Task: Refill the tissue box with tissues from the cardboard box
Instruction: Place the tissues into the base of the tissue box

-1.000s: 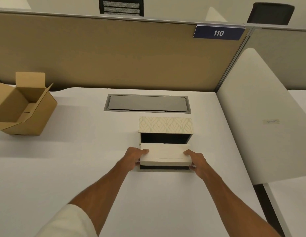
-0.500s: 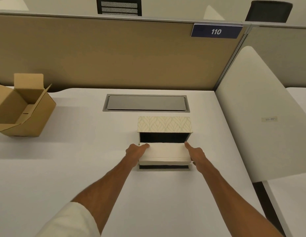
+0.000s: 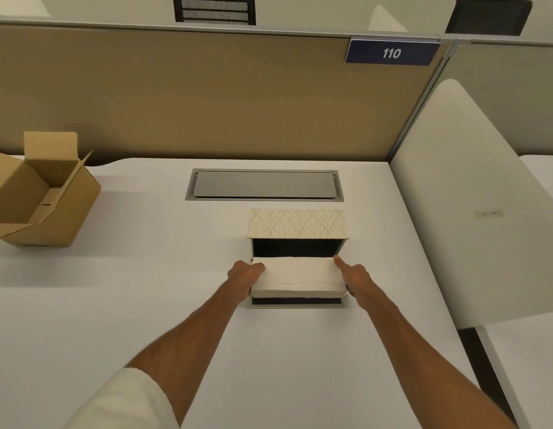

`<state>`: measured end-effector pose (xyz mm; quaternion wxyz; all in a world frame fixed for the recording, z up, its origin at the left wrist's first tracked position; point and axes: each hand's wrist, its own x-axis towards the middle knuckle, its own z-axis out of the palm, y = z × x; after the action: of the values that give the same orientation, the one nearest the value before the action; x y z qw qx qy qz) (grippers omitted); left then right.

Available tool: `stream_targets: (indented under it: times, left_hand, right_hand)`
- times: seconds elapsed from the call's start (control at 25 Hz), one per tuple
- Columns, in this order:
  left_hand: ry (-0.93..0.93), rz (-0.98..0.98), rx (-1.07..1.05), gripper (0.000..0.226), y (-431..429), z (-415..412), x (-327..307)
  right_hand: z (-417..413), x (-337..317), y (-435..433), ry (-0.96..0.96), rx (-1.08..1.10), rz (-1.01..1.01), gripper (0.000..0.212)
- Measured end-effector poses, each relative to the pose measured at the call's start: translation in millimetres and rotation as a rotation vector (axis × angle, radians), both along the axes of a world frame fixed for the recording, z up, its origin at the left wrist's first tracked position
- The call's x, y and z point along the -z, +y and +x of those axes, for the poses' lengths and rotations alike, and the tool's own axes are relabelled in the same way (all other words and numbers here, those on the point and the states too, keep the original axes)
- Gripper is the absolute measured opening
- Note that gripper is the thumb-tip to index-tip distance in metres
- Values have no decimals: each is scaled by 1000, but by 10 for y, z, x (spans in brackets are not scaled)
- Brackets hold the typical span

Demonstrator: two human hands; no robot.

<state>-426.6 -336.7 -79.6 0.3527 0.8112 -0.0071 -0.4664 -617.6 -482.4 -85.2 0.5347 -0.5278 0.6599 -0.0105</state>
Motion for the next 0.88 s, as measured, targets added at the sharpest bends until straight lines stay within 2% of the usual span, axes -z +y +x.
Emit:
stream_targets:
  times: [0.2,0.24,0.32,0.4,0.44,0.52,0.6,0.72,0.8,0.88]
  left_hand:
    - [-79,32,114,57,59,9,-30]
    - [-212,66,216,60,84,21,-54]
    - [-670,115,407,62,174,30,-89]
    - [-1054,-19,549,59,289,4,-110]
    - [-1141,-123,647,58,334,-4,-102]
    - [-1104,-251,907,65,366,-26,-86]
    - [-1004,-240,1119,88,284,-44,-86]
    - [-930,-99,1241,125,73,-37,-112]
    - [-943,19,1282,135,-34,-30,-95]
    - [-916,127,1312,135,-86,-32,-45]
  right_hand:
    - [6,-32,34,32,-30,-13,74]
    - [9,-47,52,69,-75,-69,73]
    - [1,-73,96,188,-215,-299,74]
    - [1,-149,137,196,-344,-532,77]
    - [8,-184,143,150,-420,-607,78]
    - [20,-244,129,111,-651,-681,86]
    - [50,-274,77,220,-933,-687,104]
    - [86,-260,-17,417,-1201,-686,127]
    - [98,-203,-64,483,-1293,-696,132]
    - [99,-124,-73,517,-1339,-692,133]
